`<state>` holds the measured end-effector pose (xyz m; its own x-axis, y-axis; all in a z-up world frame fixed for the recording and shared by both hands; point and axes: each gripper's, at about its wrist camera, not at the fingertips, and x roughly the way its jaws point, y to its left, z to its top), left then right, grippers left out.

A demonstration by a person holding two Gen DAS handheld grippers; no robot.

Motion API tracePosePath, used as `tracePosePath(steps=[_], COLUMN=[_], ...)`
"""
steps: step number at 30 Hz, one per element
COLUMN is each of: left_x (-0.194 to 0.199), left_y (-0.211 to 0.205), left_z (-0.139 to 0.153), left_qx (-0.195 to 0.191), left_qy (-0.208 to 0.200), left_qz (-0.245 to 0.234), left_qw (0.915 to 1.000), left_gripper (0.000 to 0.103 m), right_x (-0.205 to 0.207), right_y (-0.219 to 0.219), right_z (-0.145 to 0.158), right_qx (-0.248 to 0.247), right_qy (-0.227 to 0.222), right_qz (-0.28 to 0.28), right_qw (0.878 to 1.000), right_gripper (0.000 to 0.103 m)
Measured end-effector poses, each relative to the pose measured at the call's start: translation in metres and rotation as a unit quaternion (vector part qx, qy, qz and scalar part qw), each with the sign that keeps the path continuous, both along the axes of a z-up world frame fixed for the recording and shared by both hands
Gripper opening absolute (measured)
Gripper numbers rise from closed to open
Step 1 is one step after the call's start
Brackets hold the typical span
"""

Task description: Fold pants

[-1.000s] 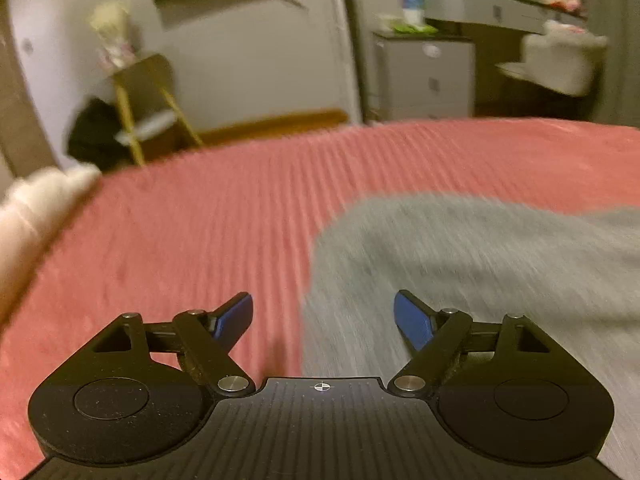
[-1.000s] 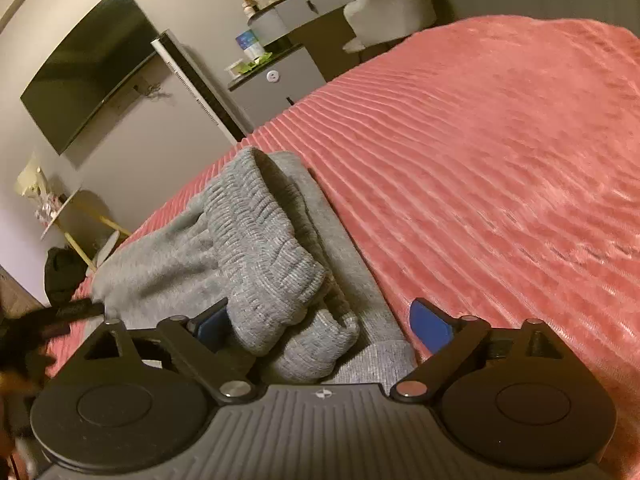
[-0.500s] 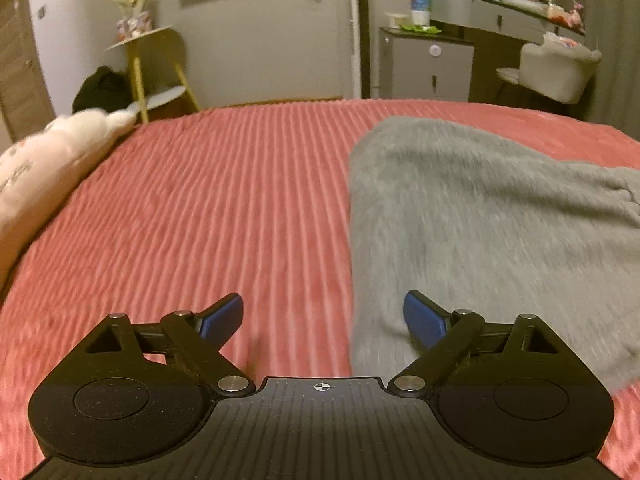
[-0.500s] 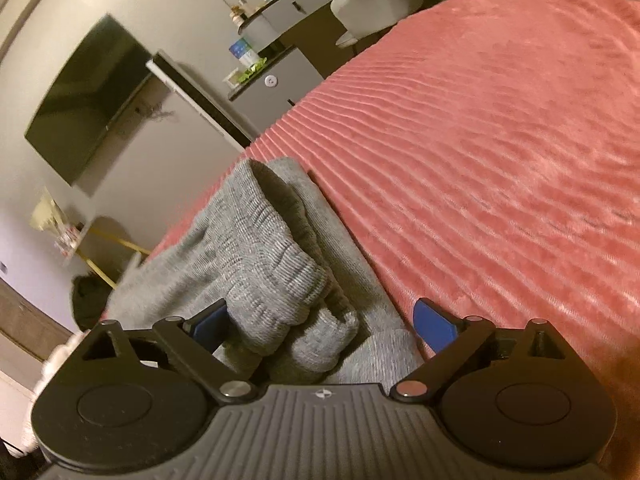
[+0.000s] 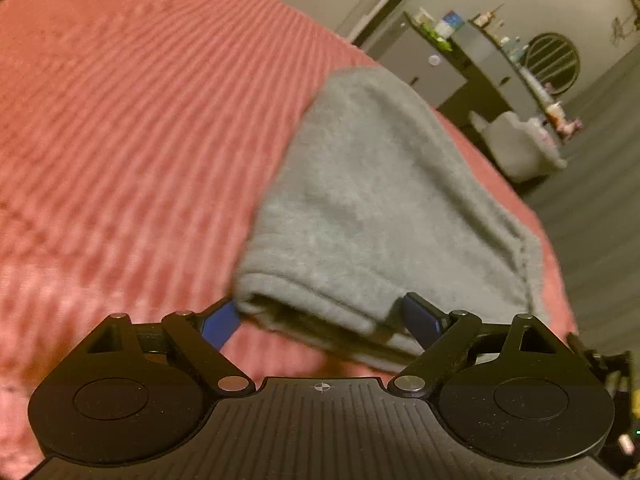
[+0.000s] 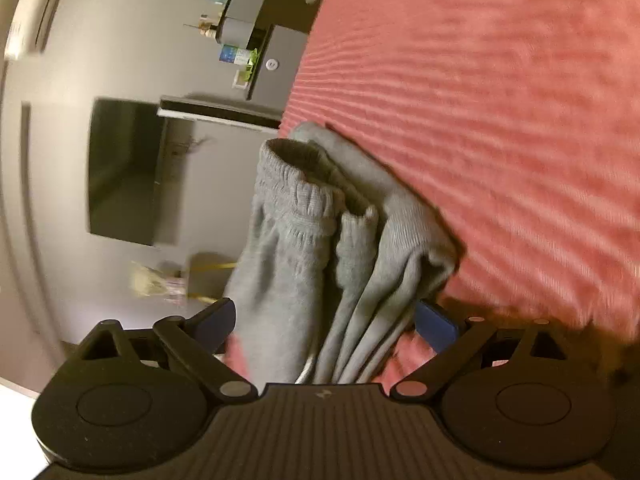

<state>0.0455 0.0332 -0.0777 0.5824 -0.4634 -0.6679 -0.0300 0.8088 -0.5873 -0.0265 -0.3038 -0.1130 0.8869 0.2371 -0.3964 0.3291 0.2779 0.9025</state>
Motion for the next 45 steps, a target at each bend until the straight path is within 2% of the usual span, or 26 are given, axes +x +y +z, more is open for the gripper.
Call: tracePosePath(steps=[3, 5, 7, 8, 10, 12, 14, 15, 21, 23, 27, 30, 32, 33, 34, 36, 37, 39, 41, 43, 45], left_x=[0.009, 0.013, 0.012, 0.010, 0.008, 0.002, -0.002, -0.006, -0.010, -0.010, -0.001, 0.010, 0.016, 0.019, 0.020, 0.023, 0.022, 0.018, 0.014, 0.013, 0.014], left_y=[0.007, 0.014, 0.020, 0.021, 0.021, 0.017, 0.012, 0.011, 0.010, 0.010, 0.005, 0.005, 0.005, 0.005, 0.004, 0.004, 0.005, 0.008, 0.008, 0.002, -0.005], left_z=[-0.007, -0.009, -0.010, -0.010, -0.011, -0.010, -0.009, -0.008, -0.012, -0.013, -0.018, -0.023, -0.025, -0.026, -0.028, -0.027, -0.025, -0.017, -0.010, -0.004, -0.003], left_qx=[-0.023, -0.024, -0.022, -0.030, -0.057, -0.055, -0.061, -0.071, -0.135, -0.146, -0.104, -0.125, -0.126, -0.124, -0.115, -0.097, -0.100, -0.098, -0.082, -0.044, -0.010], left_qy=[0.002, -0.004, -0.004, -0.001, 0.004, 0.004, 0.014, 0.017, 0.030, 0.030, 0.033, 0.033, 0.027, 0.026, 0.023, 0.017, 0.011, -0.010, -0.028, -0.041, -0.038], left_qz=[0.023, 0.048, 0.063, 0.061, 0.044, 0.031, 0.010, 0.004, -0.009, -0.011, 0.013, 0.040, 0.045, 0.047, 0.046, 0.038, 0.037, 0.033, 0.028, 0.024, 0.016], left_qw=[0.9995, 0.9985, 0.9978, 0.9977, 0.9974, 0.9980, 0.9980, 0.9973, 0.9903, 0.9887, 0.9939, 0.9908, 0.9906, 0.9909, 0.9920, 0.9945, 0.9943, 0.9946, 0.9959, 0.9979, 0.9991], left_gripper=[0.088, 0.086, 0.084, 0.083, 0.081, 0.081, 0.081, 0.081, 0.081, 0.081, 0.084, 0.083, 0.080, 0.071, 0.057, 0.048, 0.039, 0.035, 0.034, 0.033, 0.034], right_x=[0.007, 0.006, 0.000, -0.001, 0.000, 0.003, 0.010, 0.013, 0.019, 0.019, 0.022, 0.031, 0.034, 0.036, 0.037, 0.036, 0.036, 0.033, 0.028, 0.026, 0.027], right_y=[-0.001, -0.003, -0.005, -0.007, -0.009, -0.008, -0.008, -0.008, -0.006, -0.002, -0.001, -0.001, 0.000, 0.001, 0.002, 0.003, 0.004, 0.006, 0.006, 0.004, 0.004], right_z=[-0.007, -0.008, -0.009, -0.012, -0.016, -0.017, -0.015, -0.016, -0.017, -0.013, -0.013, -0.014, -0.014, -0.014, -0.014, -0.012, -0.009, -0.002, 0.005, 0.007, 0.006], right_qx=[0.020, 0.012, 0.014, 0.022, 0.033, 0.029, 0.028, 0.029, 0.029, 0.010, 0.010, -0.001, -0.013, -0.020, -0.029, -0.040, -0.048, -0.064, -0.070, -0.067, -0.076], right_qy=[-0.009, -0.013, -0.018, -0.014, -0.006, -0.004, -0.007, -0.008, -0.012, -0.014, -0.013, -0.003, 0.002, 0.006, 0.016, 0.022, 0.023, 0.012, -0.017, -0.031, -0.017], right_qz=[-0.021, -0.034, -0.054, -0.060, -0.068, -0.061, -0.046, -0.041, -0.032, -0.028, -0.026, -0.030, -0.035, -0.039, -0.043, -0.043, -0.040, -0.033, -0.026, -0.022, -0.018], right_qw=[1.000, 0.999, 0.998, 0.998, 0.997, 0.998, 0.999, 0.999, 0.999, 0.999, 1.000, 1.000, 0.999, 0.999, 0.999, 0.998, 0.998, 0.997, 0.997, 0.997, 0.997], right_gripper=[0.097, 0.088, 0.061, 0.056, 0.055, 0.058, 0.076, 0.078, 0.078, 0.072, 0.077, 0.079, 0.078, 0.076, 0.064, 0.058, 0.054, 0.051, 0.048, 0.048, 0.048])
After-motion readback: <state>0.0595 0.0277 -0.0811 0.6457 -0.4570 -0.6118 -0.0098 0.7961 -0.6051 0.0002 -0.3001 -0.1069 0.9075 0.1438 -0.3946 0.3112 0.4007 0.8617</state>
